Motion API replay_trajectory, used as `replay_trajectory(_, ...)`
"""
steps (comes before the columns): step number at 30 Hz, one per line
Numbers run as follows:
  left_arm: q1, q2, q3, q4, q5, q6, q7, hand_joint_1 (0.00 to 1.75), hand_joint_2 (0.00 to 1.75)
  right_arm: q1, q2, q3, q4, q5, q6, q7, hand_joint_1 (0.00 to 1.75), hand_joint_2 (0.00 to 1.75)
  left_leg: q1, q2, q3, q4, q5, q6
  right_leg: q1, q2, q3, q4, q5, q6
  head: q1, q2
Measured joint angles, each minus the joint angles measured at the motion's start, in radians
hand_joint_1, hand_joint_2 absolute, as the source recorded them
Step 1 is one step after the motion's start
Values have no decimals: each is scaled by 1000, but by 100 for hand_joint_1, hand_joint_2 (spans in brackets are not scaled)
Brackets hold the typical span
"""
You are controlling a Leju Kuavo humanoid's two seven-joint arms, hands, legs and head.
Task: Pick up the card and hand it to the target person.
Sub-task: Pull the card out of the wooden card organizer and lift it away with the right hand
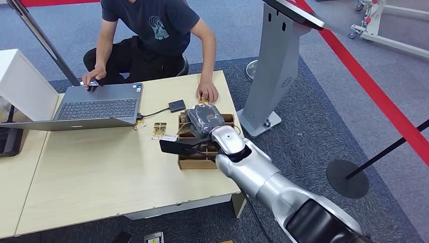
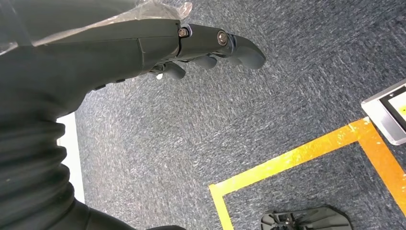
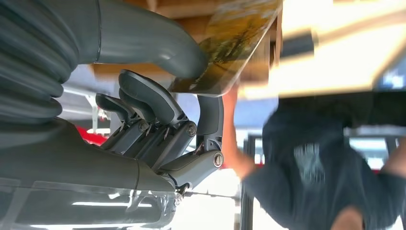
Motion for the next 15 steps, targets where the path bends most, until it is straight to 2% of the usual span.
replay_trajectory(9, 9, 1, -1, 0, 8, 2, -2, 0, 175, -75, -93, -105, -273, 6, -3, 39, 175, 175, 0, 0, 0, 0, 0, 0, 0, 0, 0, 0, 0, 0, 0, 0)
replay_trajectory(15, 7, 1, -6, 0, 5, 3, -5, 0, 175, -92, -125, -163, -361, -46, -32, -8, 175, 175, 0, 0, 0, 0, 0, 0, 0, 0, 0, 0, 0, 0, 0, 0)
